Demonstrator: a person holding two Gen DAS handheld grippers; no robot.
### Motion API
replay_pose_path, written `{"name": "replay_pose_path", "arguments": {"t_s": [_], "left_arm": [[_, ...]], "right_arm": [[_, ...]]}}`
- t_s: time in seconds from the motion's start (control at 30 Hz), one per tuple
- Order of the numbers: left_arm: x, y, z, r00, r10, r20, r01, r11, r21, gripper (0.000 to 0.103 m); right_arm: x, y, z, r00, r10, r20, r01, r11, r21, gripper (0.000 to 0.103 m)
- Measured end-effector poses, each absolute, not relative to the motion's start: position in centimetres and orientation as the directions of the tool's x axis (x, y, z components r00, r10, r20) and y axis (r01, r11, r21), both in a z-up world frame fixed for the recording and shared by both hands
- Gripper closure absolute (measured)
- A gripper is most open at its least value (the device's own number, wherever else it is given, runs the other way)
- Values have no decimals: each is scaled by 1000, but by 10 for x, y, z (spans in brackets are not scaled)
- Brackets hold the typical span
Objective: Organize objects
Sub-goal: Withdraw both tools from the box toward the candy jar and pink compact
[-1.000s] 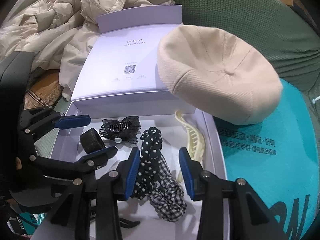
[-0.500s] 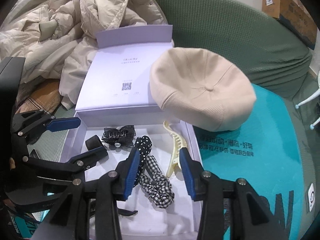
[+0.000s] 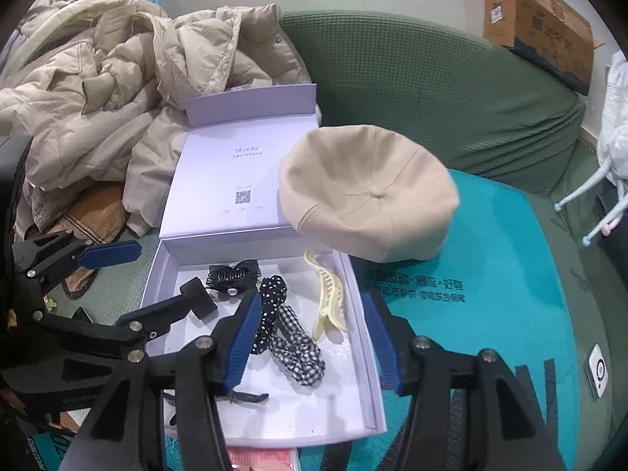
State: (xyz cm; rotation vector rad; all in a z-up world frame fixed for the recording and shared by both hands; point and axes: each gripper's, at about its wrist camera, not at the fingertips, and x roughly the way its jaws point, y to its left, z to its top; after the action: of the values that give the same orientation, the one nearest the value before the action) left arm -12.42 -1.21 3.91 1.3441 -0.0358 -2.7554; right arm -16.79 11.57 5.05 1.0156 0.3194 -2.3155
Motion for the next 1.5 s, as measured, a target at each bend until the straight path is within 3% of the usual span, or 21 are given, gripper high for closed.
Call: {"name": "replay_pose_path", "arguments": {"t_s": [0.17, 0.57, 1.0, 1.5], "left_arm": [[-116, -5, 51, -628, -88, -773, 61, -996, 64, 26], [-94, 13, 72, -638, -99, -764, 67, -995, 72, 21], [-66, 27, 83, -671, -95, -736, 52, -995, 81, 20], [-37, 46, 57, -643, -36, -765, -25, -997, 68, 20]], "right_arm": [[-159, 128, 61, -559, -399, -727, 581, -814, -1, 44], [-138, 150, 76, -564, -389, -728, 563, -826, 5, 42], [-110, 176, 82, -574, -376, -728, 548, -836, -1, 41], [-77, 193, 56, -546, -351, -760, 533, -846, 8, 41]]}}
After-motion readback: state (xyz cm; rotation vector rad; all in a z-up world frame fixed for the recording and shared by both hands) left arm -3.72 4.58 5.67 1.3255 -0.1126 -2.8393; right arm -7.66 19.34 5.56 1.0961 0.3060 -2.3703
